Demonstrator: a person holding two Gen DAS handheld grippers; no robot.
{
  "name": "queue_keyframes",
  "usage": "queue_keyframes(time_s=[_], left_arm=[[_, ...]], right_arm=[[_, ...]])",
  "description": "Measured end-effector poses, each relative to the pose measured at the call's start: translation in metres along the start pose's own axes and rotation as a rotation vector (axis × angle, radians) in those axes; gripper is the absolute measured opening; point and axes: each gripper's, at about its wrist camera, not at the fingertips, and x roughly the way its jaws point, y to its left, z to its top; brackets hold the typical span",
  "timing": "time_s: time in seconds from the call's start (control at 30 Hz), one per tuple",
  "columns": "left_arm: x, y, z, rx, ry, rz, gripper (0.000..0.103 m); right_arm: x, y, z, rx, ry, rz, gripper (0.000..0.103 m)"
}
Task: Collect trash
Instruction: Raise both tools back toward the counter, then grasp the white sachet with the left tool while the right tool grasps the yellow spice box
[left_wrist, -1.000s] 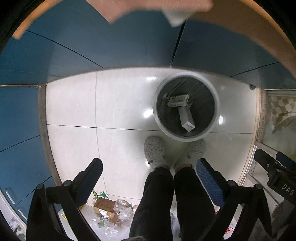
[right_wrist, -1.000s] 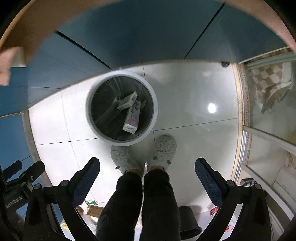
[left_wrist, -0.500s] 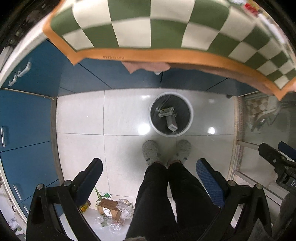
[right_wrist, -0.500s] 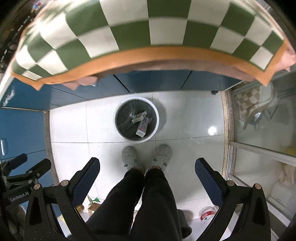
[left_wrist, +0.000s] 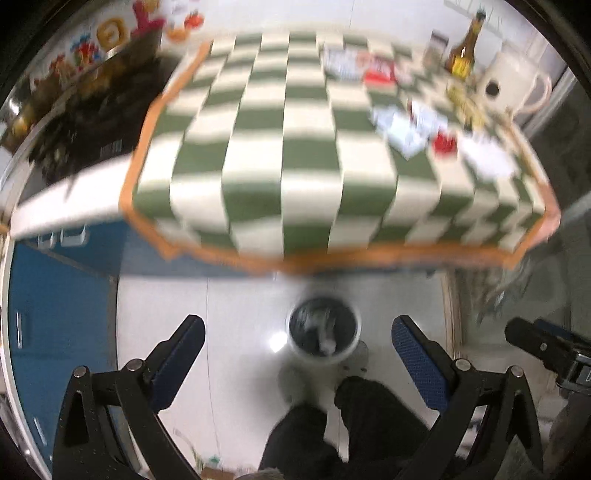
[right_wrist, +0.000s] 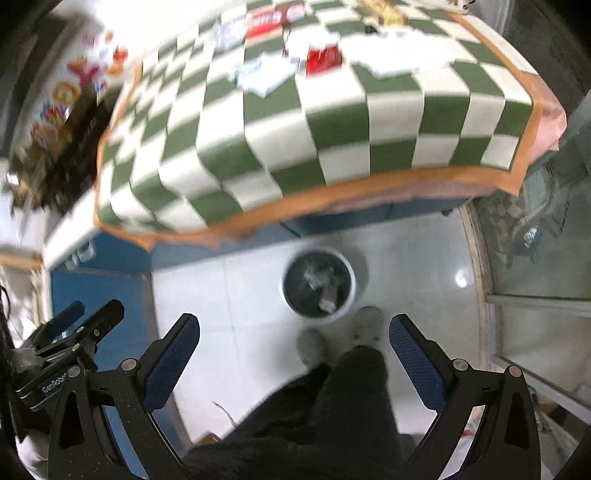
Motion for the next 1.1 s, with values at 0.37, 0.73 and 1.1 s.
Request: queue_keyframes(time_s=[0.37,0.73,1.1], left_arm=[[0.063,-0.053,0.166,-0.167,0.102,-0.071,0.103],[0.183,-0.100,0.228,-0.311,0.250,-0.101,0.067],[0.168,-0.123,0.248,-0.139,0.094,0.132,0.002]], right_arm=[[-0.007,-0.075,0.221,0.094,-0.124,0.002,0.103],[0.059,-0.147,0.373,0.097,-0.059,-0.081,0.103],[0.114,-0.145,0.438,0.046,-0.080,-0.125,0.103]])
